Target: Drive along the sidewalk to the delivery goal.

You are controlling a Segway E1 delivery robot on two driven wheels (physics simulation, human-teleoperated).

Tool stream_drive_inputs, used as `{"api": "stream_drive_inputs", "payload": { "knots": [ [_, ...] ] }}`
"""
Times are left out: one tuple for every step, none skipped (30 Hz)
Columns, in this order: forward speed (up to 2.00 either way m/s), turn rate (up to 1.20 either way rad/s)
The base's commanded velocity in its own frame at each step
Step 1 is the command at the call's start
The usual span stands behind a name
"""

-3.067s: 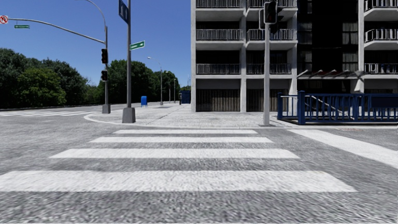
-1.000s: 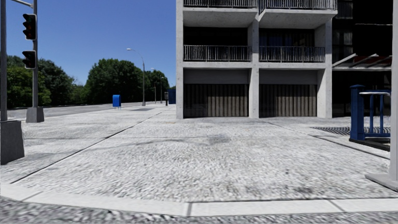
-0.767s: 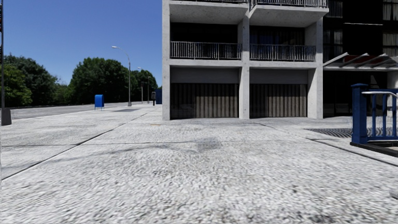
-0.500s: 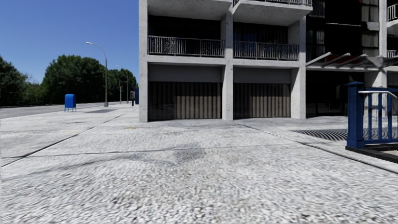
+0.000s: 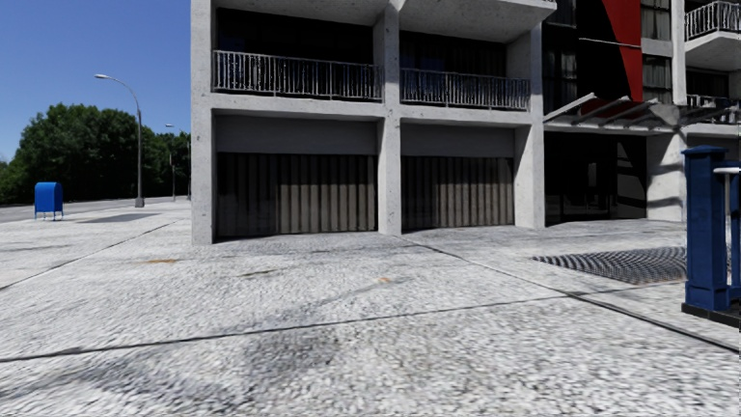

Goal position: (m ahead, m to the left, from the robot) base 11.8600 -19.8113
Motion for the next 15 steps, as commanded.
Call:
{"api": "stream_drive_inputs", "payload": {
  "knots": [
    [2.00, -0.47],
    [2.00, -0.47],
    [2.00, -0.47],
    [2.00, -0.47],
    [2.00, -0.47],
    [2.00, -0.47],
    [2.00, -0.47],
    [2.00, -0.47],
    [2.00, -0.47],
    [2.00, -0.47],
    [2.00, -0.47],
    [2.00, -0.47],
    [2.00, -0.47],
    [2.00, -0.47],
    [2.00, -0.47]
  ]
}}
